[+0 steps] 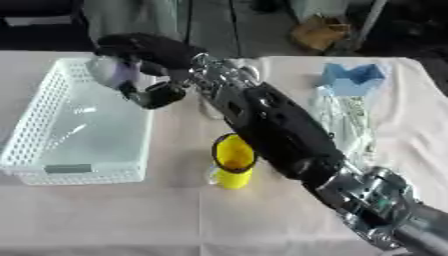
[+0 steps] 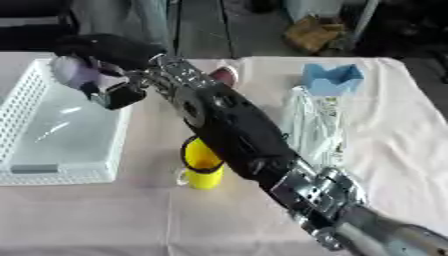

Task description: Pick up objects on the table and place them in the box.

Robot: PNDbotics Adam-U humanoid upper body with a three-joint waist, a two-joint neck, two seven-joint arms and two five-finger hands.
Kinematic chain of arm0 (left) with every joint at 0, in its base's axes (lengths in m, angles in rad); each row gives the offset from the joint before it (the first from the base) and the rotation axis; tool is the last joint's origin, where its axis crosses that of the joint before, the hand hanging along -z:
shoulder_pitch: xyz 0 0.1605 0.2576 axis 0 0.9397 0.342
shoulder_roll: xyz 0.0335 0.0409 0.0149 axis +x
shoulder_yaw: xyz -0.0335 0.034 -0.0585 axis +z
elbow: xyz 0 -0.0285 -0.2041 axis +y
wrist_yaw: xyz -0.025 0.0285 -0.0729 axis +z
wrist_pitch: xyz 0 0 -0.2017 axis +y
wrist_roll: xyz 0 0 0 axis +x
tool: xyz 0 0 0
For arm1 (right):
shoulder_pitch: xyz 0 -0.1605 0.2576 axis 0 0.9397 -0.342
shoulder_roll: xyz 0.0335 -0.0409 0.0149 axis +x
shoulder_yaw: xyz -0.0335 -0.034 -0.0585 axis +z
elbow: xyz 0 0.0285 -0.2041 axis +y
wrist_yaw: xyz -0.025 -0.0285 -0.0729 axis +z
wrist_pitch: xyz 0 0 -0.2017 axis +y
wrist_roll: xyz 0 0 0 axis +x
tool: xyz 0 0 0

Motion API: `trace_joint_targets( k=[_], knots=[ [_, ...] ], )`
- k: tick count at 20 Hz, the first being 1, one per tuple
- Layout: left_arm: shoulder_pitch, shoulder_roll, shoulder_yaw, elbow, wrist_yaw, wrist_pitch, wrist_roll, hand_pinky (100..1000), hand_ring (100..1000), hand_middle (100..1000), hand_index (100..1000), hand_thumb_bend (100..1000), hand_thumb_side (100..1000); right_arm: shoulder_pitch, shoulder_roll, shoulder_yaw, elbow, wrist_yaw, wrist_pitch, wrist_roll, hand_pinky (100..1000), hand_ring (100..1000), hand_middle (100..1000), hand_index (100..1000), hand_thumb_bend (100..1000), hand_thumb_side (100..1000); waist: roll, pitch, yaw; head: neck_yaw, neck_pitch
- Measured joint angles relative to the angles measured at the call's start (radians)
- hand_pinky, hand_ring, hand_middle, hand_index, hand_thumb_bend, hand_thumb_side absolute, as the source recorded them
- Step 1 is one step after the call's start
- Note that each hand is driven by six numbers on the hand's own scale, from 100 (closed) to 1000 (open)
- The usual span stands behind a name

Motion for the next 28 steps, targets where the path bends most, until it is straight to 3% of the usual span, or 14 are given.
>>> trace_joint_targets(
  k=[1, 2, 5, 10, 12, 17, 23, 24, 25, 28],
  knots=[
    [0.0, 0.0, 0.0, 0.0, 0.0, 0.0, 0.0, 374, 764, 751, 788, 283, 899, 0.003, 0.007, 0.0, 0.007, 0.015, -0.003, -0.003, 1000, 1000, 1000, 1000, 100, 391, 0.0, 0.0, 0.001, 0.0, 0.0],
    [0.0, 0.0, 0.0, 0.0, 0.0, 0.0, 0.0, 374, 764, 751, 788, 284, 900, 0.005, 0.013, -0.002, 0.015, 0.03, -0.006, -0.003, 1000, 1000, 1000, 1000, 309, 731, 0.0, 0.0, 0.002, -0.001, 0.0],
    [-0.002, 0.0, 0.0, 0.0, 0.0, -0.002, -0.002, 374, 764, 751, 788, 284, 900, 0.012, 0.027, 0.001, 0.048, 0.087, -0.029, 0.016, 1000, 1000, 1000, 1000, 352, 739, 0.0, 0.0, 0.007, -0.001, 0.0],
    [-0.003, 0.0, -0.001, 0.0, 0.0, -0.002, -0.002, 372, 764, 751, 788, 286, 899, 0.015, 0.055, -0.029, 0.074, 0.254, -0.083, 0.05, 1000, 1000, 1000, 1000, 561, 768, 0.0, 0.002, 0.005, -0.001, -0.003],
    [-0.004, 0.0, -0.001, 0.0, 0.0, -0.002, -0.002, 372, 764, 751, 788, 287, 898, 0.019, 0.059, -0.04, 0.075, 0.299, -0.089, 0.034, 1000, 1000, 1000, 1000, 585, 764, 0.0, 0.003, 0.004, 0.0, -0.003],
    [-0.004, 0.0, -0.001, 0.0, 0.0, -0.002, -0.002, 371, 765, 751, 788, 289, 896, 0.023, 0.06, -0.048, 0.081, 0.374, -0.078, -0.028, 1000, 1000, 1000, 1000, 564, 750, 0.0, 0.003, 0.002, 0.0, -0.003],
    [-0.004, 0.0, -0.001, 0.0, 0.0, -0.002, -0.003, 371, 765, 750, 788, 289, 895, 0.023, 0.06, -0.052, 0.087, 0.396, -0.072, -0.069, 1000, 1000, 1000, 1000, 547, 718, 0.0, 0.003, -0.002, 0.0, -0.003],
    [-0.004, 0.0, -0.001, 0.0, 0.0, -0.002, -0.003, 371, 765, 750, 788, 289, 895, 0.023, 0.06, -0.054, 0.087, 0.397, -0.071, -0.074, 1000, 1000, 1000, 1000, 304, 677, 0.0, 0.003, -0.003, 0.0, -0.003],
    [-0.004, 0.0, -0.001, 0.0, 0.0, -0.002, -0.003, 370, 765, 750, 788, 290, 894, 0.023, 0.06, -0.055, 0.087, 0.397, -0.069, -0.081, 993, 994, 1000, 1000, 525, 634, 0.001, 0.003, -0.003, 0.0, -0.004],
    [-0.004, 0.0, 0.0, 0.0, 0.0, -0.003, -0.002, 370, 764, 750, 787, 290, 894, 0.023, 0.056, -0.064, 0.081, 0.387, -0.062, -0.121, 915, 954, 1000, 1000, 490, 574, 0.004, 0.003, -0.015, 0.002, -0.004]
  ],
)
